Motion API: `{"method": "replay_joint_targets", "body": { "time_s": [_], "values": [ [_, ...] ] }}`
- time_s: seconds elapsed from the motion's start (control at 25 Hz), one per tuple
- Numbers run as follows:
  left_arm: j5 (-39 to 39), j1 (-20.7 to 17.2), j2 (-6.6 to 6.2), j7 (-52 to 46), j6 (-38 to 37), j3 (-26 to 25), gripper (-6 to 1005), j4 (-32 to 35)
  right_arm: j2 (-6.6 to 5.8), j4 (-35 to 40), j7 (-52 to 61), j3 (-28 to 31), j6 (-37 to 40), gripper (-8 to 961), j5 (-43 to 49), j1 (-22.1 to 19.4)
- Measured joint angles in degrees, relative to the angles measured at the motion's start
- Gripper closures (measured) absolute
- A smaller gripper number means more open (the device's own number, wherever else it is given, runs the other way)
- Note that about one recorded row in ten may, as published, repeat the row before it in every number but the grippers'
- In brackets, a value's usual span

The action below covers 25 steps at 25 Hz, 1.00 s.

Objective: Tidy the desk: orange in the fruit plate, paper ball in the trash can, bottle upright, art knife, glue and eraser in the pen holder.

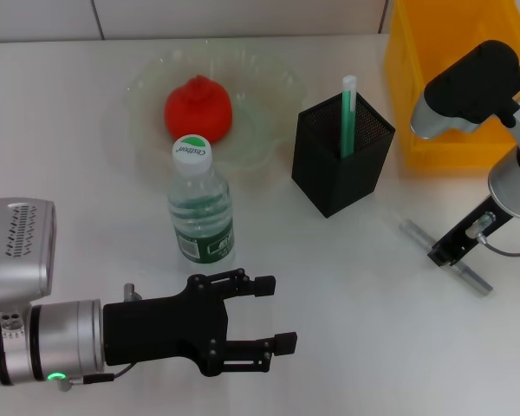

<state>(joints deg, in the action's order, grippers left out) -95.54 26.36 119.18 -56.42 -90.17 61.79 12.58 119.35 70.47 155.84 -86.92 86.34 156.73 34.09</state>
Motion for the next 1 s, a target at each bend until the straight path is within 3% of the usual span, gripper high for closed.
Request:
{"method": "replay_joint_targets", "body": {
  "time_s": [0.4,0.64,0.68,0.72,0.84,0.88,0.92,0.96,1.0],
  "values": [
    [0.1,-0.1,0.0,0.0,-0.1,0.0,174,0.0,-0.04,5.0,-1.2,0.9,0.2,810,-0.1,-2.8],
    [0.1,-0.2,-0.01,0.0,-0.4,-0.2,175,0.0,0.18,19.1,-6.8,10.8,3.4,824,-4.6,-9.6],
    [0.1,-0.3,0.0,0.0,-0.4,-0.3,175,0.0,0.2,23.2,-11.6,15.6,3.0,824,-11.3,-12.5],
    [0.1,-0.3,0.0,0.0,-0.4,-0.3,175,0.0,0.2,23.2,-11.6,15.6,3.0,824,-11.3,-12.5],
    [0.1,-0.2,0.0,0.0,-0.4,-0.4,175,0.0,0.13,24.8,-21.2,23.4,0.6,825,-26.7,-16.5],
    [0.1,-0.2,0.0,0.0,-0.5,-0.5,175,0.0,0.07,21.8,-29.0,27.6,-1.4,825,-38.8,-18.1],
    [0.1,-0.2,0.0,0.0,-0.5,-0.5,175,0.0,0.07,21.8,-29.0,27.6,-1.4,825,-38.8,-18.1],
    [0.1,-0.2,0.0,0.0,-0.4,-0.5,175,0.0,-0.01,16.0,-37.3,29.7,-3.0,826,-50.3,-18.6],
    [0.1,-0.1,-0.01,-0.1,-0.4,-0.5,175,0.0,-0.01,16.0,-37.3,29.7,-3.0,826,-50.3,-18.6]
  ]
}}
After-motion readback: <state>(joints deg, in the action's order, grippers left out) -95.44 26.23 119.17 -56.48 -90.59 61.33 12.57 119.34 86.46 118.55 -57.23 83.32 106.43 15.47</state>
